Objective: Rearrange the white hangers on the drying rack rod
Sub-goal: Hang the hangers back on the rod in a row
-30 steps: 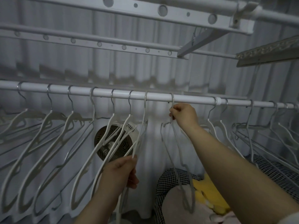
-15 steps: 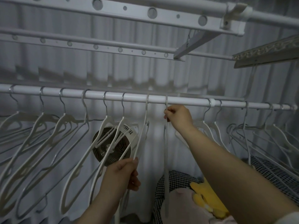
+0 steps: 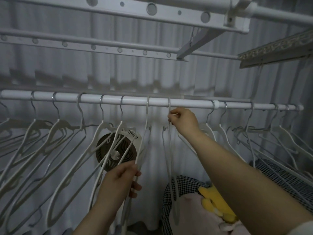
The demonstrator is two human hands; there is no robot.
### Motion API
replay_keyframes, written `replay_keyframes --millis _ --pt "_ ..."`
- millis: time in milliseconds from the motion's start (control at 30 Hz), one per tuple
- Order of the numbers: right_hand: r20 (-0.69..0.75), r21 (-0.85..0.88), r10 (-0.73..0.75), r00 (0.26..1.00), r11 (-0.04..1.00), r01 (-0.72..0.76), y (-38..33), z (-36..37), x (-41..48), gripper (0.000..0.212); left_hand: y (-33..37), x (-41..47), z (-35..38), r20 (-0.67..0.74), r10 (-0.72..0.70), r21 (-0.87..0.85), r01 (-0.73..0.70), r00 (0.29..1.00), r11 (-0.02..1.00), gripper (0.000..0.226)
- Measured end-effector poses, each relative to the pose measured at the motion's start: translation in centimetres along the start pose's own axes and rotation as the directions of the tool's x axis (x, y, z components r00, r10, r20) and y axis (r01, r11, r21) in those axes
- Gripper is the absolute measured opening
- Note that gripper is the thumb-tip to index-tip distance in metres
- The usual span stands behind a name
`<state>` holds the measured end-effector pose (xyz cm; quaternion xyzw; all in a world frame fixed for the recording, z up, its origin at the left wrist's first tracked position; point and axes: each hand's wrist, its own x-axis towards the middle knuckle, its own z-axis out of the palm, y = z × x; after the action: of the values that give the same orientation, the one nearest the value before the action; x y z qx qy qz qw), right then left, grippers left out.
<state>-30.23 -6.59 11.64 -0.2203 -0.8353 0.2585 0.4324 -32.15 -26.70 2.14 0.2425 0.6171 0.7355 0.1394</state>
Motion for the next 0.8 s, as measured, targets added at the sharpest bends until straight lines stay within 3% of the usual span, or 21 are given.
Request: replay_keyframes --millis 167,333,500,567,700,800 --pt "-0.078 0.045 0.005 0.997 0.999 -0.001 0.5 -1.5 -1.7 0.021 -1.0 0.2 -0.6 -0.073 0.192 0.165 -0.178 0.979 0.970 0.021" --pt "-0.190 0.039 0.006 0.982 0.999 0.002 3.0 -5.6 -4.0 0.018 -0.2 -0.9 -0.4 -0.069 0.436 0.300 -0.398 0.898 0.867 0.018" --pt "-0.207 0.017 0.057 0.977 0.998 -0.055 8.0 -10.7 -5.4 0.016 0.6 -1.6 2.0 -0.060 0.498 0.303 -0.459 0.865 0.835 0.025" --pt "-0.212 0.041 0.115 0.971 0.993 -0.108 10.2 -12.2 -5.3 0.018 0.5 -2.0 3.6 -0.055 0.521 0.302 -0.483 0.852 0.822 0.013" --pt "-0.128 0.115 0.188 0.974 0.978 -0.174 14.0 -14.0 -5.1 0.021 0.3 -1.2 8.0 -0.077 0.465 0.227 -0.439 0.882 0.869 0.008" --pt "-0.044 0.179 0.196 0.980 0.966 -0.185 16.1 -14.8 -5.2 0.023 0.3 0.4 12.4 -0.114 0.211 0.074 -0.204 0.971 0.976 0.029"
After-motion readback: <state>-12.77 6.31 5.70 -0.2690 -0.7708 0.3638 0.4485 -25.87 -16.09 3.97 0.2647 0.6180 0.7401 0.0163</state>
